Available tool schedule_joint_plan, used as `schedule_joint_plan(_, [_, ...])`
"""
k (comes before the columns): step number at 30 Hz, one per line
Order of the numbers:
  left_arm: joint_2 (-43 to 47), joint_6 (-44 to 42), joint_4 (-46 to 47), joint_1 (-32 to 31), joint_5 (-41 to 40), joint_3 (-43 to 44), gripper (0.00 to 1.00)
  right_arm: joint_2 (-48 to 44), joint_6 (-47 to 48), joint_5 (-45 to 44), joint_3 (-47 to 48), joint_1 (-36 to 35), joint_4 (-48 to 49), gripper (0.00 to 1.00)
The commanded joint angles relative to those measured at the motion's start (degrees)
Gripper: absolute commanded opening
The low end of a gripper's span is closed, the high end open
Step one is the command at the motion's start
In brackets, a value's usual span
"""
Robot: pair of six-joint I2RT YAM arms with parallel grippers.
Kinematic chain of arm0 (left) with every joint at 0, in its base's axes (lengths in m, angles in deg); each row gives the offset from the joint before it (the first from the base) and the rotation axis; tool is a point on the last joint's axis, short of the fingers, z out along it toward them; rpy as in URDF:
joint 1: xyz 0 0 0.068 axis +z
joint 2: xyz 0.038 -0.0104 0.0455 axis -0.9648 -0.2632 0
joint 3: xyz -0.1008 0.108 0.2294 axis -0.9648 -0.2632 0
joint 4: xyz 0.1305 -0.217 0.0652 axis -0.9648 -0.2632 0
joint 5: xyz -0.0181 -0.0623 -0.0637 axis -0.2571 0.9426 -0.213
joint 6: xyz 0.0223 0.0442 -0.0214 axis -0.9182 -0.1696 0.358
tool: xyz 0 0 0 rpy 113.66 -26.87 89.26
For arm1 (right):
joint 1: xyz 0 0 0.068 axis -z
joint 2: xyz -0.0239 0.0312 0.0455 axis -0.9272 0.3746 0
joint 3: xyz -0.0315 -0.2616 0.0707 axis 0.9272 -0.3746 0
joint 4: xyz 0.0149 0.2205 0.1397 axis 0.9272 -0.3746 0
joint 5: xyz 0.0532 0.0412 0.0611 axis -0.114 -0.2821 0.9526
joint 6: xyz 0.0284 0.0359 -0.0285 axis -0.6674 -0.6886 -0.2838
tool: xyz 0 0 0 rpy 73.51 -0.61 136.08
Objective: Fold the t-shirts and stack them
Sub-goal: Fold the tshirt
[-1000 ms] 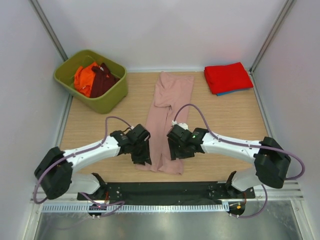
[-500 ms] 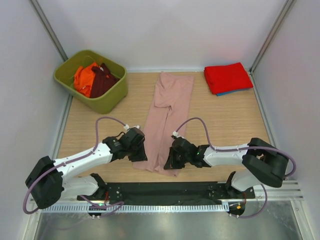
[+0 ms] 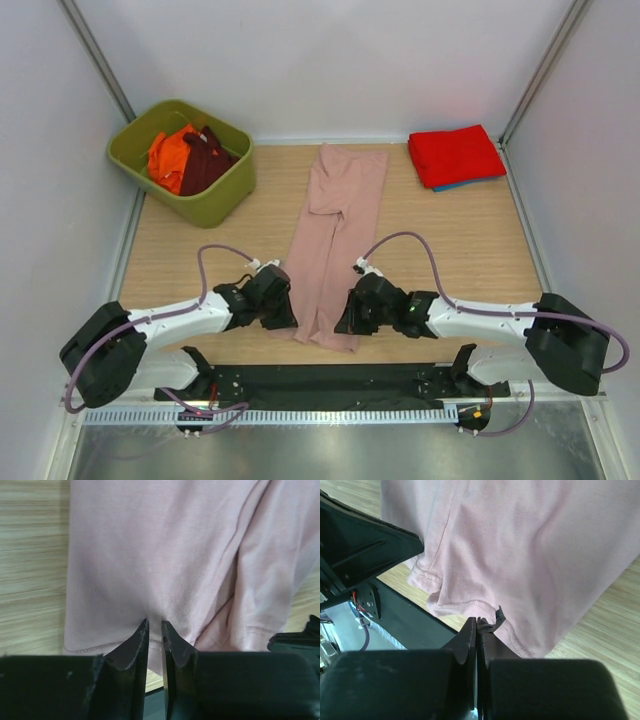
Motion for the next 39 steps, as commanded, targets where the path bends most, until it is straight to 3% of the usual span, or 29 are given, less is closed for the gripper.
schedule_joint_plan(1, [1.0, 2.6, 6.1, -1.2, 1.7, -3.3, 0.17, 1.0, 1.3, -0.9, 1.7, -0.1, 0.1, 0.01])
schedule_joint_plan(9, [3.7, 5.1, 7.1, -3.5, 1.0, -5.8, 0.16, 7.4, -2.6, 5.4, 0.1, -0.2, 13.6, 0.01])
schedule_joint_plan(17, [7.0, 2.8, -0.7, -3.5, -3.5, -3.3, 0.16, 3.3, -2.3, 4.2, 0.3, -0.2, 9.3, 0.01])
schedule_joint_plan(24, [11.8, 0.2, -8.0, -3.5, -5.9, 2.9, 0.18, 6.5, -4.3, 7.3, -1.1, -0.2, 15.4, 0.01])
schedule_joint_plan(31, [13.5, 0.5, -7.6, -3.5, -4.3, 3.7, 0.18, 11.4, -6.7, 9.4, -3.7, -0.2, 24.1, 0.01])
schedule_joint_plan(35, [13.9, 1.3, -6.0, -3.6, -3.0, 2.4, 0.18, 18.6, -8.0, 10.2, -6.8, -0.2, 30.7, 0.01])
schedule_joint_plan(39, [14.6, 1.3, -5.5, -3.8, -1.3, 2.4, 0.18, 18.7, -8.7, 11.4, -8.8, -0.3, 32.4, 0.01])
